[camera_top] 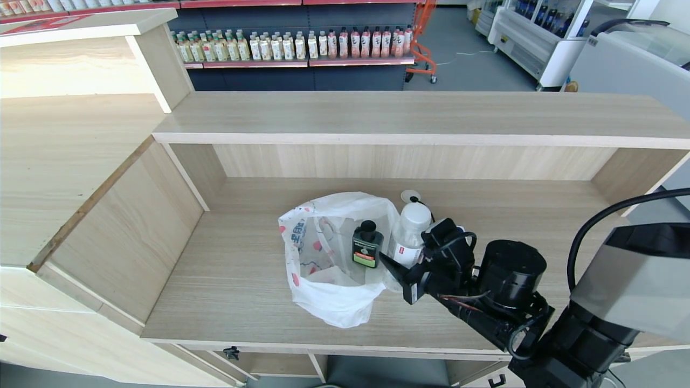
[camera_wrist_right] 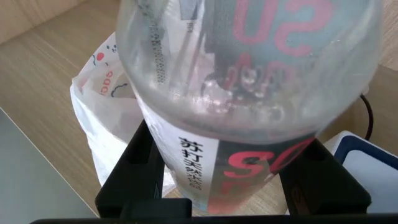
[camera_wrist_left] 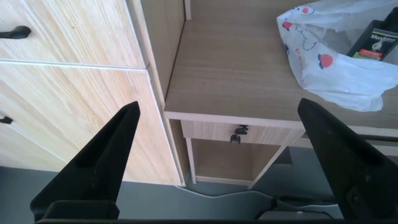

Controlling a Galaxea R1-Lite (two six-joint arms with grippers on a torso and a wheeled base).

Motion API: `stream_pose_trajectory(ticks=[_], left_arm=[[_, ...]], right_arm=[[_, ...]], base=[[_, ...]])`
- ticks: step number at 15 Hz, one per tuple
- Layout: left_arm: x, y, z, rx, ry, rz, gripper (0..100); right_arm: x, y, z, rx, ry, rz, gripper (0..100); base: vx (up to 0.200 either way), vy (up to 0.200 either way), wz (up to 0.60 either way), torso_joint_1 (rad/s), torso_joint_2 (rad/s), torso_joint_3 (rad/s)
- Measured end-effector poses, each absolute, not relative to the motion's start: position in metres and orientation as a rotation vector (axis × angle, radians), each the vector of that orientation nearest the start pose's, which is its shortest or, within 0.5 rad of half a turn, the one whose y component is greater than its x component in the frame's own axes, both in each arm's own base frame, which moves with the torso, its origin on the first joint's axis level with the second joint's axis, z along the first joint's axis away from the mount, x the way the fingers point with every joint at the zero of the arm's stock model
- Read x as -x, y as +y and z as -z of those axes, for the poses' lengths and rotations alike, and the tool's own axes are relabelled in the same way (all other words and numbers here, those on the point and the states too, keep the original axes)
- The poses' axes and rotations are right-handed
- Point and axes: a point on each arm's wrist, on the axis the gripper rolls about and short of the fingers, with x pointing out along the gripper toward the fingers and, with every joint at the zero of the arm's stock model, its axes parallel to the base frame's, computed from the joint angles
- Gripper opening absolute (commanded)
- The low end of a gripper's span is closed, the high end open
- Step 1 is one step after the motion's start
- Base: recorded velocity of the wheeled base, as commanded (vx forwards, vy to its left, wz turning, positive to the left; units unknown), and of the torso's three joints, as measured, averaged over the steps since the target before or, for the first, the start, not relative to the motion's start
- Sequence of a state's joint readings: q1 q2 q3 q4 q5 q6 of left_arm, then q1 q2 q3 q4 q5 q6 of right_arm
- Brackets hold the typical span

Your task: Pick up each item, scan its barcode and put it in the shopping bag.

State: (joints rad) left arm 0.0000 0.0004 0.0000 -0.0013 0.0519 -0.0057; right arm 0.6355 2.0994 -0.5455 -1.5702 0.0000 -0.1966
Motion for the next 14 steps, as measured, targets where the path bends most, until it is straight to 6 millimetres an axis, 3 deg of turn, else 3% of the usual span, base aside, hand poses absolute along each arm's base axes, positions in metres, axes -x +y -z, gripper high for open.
stream_pose_trajectory(ticks=[14], left_arm=[[0.023, 0.001, -0.076, 0.006, -0.001, -0.052, 100]], right_arm=[[-0.253, 0.182, -0.115, 0.159, -0.138, -0.646, 0]], base=[[0.0, 0.0, 0.0, 0.0, 0.0, 0.0]])
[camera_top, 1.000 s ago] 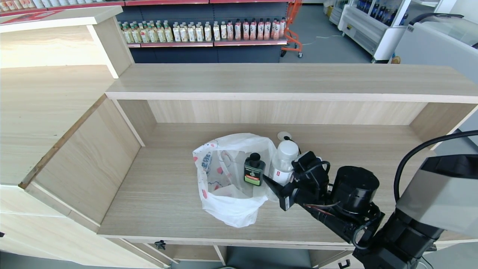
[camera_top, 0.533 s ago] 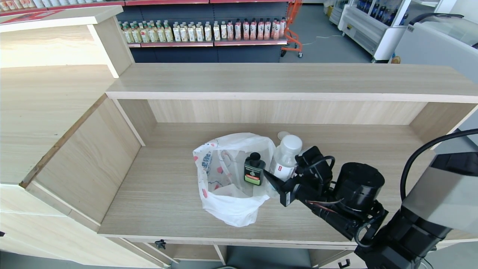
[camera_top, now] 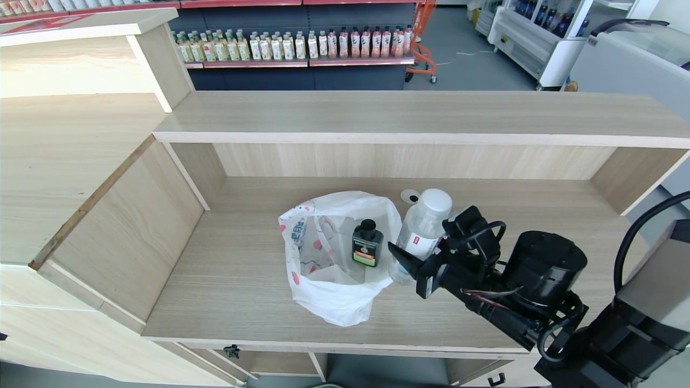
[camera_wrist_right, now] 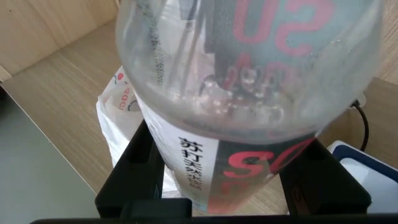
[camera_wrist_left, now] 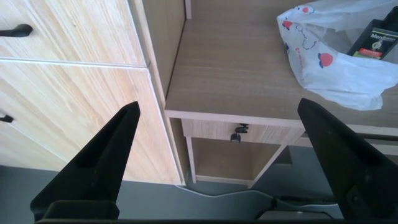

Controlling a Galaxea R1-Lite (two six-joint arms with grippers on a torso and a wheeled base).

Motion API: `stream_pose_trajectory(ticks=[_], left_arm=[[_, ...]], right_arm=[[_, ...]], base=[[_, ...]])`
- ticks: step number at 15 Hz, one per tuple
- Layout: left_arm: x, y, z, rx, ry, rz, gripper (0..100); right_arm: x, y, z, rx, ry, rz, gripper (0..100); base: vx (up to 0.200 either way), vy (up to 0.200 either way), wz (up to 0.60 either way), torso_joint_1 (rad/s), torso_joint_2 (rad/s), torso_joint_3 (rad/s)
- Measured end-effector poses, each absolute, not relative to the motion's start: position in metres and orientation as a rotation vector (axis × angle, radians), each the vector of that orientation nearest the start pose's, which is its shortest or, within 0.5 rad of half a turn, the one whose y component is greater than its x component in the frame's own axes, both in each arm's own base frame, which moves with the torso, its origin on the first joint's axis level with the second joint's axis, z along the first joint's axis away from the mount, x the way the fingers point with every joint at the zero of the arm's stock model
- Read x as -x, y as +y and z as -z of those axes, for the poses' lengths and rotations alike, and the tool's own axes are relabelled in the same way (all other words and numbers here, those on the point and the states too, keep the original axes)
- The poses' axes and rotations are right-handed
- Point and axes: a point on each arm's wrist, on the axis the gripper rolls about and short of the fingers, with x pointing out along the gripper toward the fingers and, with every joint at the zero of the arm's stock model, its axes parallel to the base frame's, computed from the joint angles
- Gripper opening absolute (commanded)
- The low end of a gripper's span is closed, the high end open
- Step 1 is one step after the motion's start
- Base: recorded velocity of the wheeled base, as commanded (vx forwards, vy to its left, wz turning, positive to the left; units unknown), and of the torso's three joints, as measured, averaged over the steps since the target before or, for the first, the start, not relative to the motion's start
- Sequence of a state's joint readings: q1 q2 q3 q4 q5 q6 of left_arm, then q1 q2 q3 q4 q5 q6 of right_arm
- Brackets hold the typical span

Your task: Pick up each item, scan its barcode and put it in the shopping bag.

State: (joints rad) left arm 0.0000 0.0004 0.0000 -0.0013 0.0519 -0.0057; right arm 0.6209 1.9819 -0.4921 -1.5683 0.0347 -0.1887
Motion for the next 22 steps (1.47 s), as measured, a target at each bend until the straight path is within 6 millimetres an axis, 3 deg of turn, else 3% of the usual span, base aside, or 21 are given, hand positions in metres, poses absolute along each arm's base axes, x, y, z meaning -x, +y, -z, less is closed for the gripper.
stream_pose_trajectory(ticks=[5, 8, 10, 15, 22], left_arm=[[0.023, 0.001, -0.076, 0.006, -0.001, -0.052, 100], [0.023, 0.001, -0.076, 0.006, -0.001, -0.052, 100], [0.023, 0.001, -0.076, 0.006, -0.001, -0.052, 100], [0.023, 0.001, -0.076, 0.006, -0.001, -0.052, 100], [0.023, 0.001, -0.076, 0.006, -0.001, -0.052, 100]], right_arm=[[-0.294, 0.126, -0.152, 0.152, -0.166, -0.505, 0], [-0.326, 0.11, -0.182, 0.114, -0.23, -0.448, 0], [-0.346, 0.112, -0.184, 0.101, -0.243, -0.47, 0], [-0.388, 0.129, -0.16, -0.017, -0.166, -0.577, 0], [-0.402, 0.159, -0.142, -0.076, -0.11, -0.744, 0]], base=[[0.0, 0.0, 0.0, 0.0, 0.0, 0.0], [0.0, 0.0, 0.0, 0.0, 0.0, 0.0], [0.0, 0.0, 0.0, 0.0, 0.0, 0.0], [0.0, 0.0, 0.0, 0.0, 0.0, 0.0], [0.0, 0.0, 0.0, 0.0, 0.0, 0.0]])
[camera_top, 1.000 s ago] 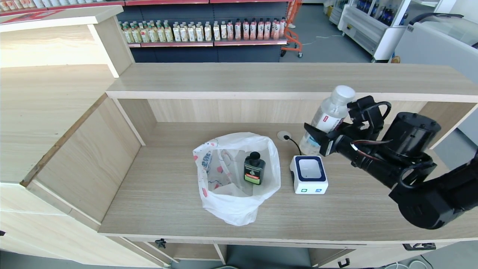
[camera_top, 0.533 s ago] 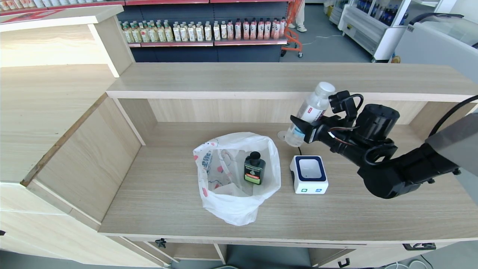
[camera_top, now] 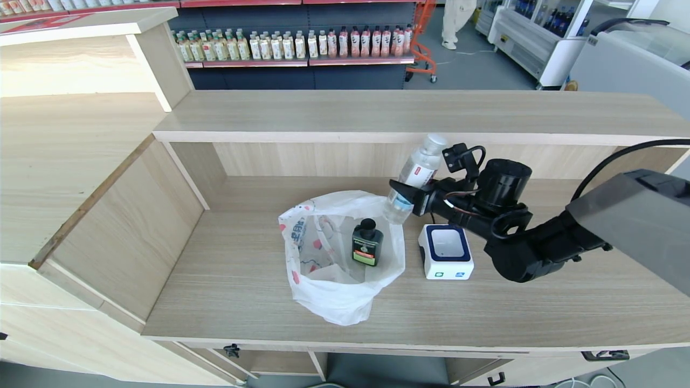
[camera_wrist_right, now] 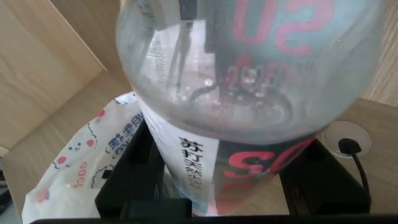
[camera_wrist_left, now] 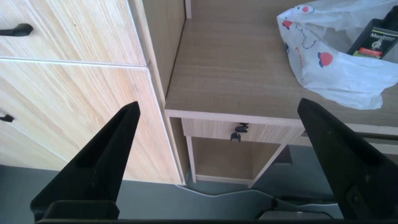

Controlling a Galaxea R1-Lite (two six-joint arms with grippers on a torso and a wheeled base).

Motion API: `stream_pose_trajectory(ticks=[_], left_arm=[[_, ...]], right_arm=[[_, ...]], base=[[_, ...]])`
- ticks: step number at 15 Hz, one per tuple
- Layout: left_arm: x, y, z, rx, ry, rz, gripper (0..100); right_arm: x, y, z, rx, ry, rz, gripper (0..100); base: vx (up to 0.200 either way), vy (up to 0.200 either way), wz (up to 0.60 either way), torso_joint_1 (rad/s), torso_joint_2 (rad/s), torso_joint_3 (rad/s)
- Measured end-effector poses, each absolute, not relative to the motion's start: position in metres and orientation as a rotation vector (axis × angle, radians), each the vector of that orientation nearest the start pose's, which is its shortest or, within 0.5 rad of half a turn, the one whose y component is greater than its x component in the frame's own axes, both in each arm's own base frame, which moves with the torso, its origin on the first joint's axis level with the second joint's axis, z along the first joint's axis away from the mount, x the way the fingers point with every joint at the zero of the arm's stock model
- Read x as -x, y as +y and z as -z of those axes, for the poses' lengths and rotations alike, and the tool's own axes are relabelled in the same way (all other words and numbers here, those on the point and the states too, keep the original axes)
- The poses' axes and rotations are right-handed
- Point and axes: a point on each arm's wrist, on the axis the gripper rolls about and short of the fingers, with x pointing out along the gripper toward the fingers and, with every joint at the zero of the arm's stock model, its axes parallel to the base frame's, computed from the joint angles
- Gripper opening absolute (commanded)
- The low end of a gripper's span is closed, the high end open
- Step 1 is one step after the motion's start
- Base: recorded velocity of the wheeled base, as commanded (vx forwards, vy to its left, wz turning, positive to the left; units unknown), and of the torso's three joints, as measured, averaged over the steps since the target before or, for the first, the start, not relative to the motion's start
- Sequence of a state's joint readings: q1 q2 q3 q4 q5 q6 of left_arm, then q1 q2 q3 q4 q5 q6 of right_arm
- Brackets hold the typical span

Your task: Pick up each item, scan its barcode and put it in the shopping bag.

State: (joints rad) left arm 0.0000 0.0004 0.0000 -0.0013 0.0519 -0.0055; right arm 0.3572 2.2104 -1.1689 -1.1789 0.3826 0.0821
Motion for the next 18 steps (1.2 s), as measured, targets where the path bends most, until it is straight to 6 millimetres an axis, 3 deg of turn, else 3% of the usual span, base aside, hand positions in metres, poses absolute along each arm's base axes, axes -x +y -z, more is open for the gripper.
stream_pose_trajectory(ticks=[8, 18], left_arm=[[0.023, 0.001, -0.076, 0.006, -0.001, -0.051, 100], [0.023, 0.001, -0.076, 0.006, -0.001, -0.052, 100]], right_arm=[[-0.415, 0.172, -0.109, -0.075, -0.058, -0.766, 0], [-0.433, 0.177, -0.08, 0.074, -0.092, -0.755, 0]], base=[[0.0, 0.0, 0.0, 0.0, 0.0, 0.0], [0.0, 0.0, 0.0, 0.0, 0.0, 0.0]])
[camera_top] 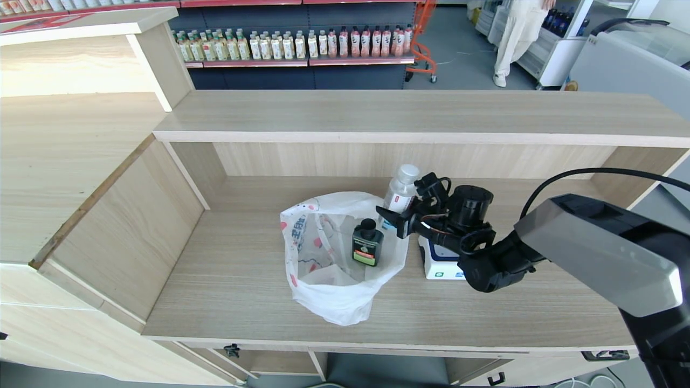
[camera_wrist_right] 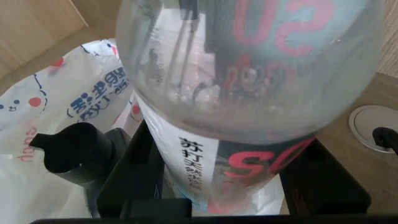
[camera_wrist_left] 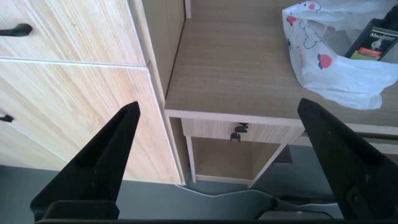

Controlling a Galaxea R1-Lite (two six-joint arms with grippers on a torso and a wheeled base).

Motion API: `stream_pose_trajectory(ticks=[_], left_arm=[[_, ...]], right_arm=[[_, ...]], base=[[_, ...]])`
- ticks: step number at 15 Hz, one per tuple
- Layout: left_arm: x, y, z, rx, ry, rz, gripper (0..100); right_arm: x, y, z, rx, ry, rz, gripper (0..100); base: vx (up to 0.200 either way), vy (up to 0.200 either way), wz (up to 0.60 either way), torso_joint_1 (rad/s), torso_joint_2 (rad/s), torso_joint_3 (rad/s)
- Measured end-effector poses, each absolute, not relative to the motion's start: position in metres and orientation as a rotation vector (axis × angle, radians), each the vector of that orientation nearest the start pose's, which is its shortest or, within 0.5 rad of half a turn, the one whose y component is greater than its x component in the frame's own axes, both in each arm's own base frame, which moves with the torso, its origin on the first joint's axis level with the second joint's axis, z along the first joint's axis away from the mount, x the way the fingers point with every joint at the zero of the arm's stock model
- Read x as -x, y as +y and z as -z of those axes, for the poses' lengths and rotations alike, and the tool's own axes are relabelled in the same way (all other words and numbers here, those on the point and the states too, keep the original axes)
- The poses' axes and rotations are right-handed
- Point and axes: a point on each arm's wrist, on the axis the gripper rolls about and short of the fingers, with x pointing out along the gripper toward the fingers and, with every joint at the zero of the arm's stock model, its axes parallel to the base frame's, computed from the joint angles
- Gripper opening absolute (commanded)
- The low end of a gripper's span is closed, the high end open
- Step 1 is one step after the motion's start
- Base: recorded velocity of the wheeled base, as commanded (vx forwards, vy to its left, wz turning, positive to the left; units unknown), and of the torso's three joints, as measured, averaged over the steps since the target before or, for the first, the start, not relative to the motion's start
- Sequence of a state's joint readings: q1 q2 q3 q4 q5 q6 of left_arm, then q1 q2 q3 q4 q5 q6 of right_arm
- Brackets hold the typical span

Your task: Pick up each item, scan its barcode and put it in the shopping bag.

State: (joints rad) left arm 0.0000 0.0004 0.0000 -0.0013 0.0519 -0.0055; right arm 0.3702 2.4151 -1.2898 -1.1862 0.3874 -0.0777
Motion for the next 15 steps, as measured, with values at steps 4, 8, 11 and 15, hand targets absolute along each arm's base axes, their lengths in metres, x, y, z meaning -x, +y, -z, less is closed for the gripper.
stream_pose_trajectory(ticks=[4, 8, 11, 15], left_arm=[[0.023, 0.001, -0.076, 0.006, -0.001, -0.052, 100], [0.023, 0.001, -0.076, 0.006, -0.001, -0.051, 100], [0.023, 0.001, -0.076, 0.006, -0.001, -0.052, 100], [0.023, 0.001, -0.076, 0.006, -0.001, -0.052, 100]], right_arm=[[-0.435, 0.178, -0.07, 0.104, -0.078, -0.753, 0], [-0.435, 0.177, -0.066, 0.115, -0.075, -0.753, 100], [-0.435, 0.177, -0.068, 0.113, -0.082, -0.753, 100], [-0.432, 0.176, -0.085, 0.103, -0.107, -0.75, 100]], base=[[0.0, 0.0, 0.0, 0.0, 0.0, 0.0], [0.0, 0.0, 0.0, 0.0, 0.0, 0.0], [0.0, 0.0, 0.0, 0.0, 0.0, 0.0], [0.0, 0.0, 0.0, 0.0, 0.0, 0.0]])
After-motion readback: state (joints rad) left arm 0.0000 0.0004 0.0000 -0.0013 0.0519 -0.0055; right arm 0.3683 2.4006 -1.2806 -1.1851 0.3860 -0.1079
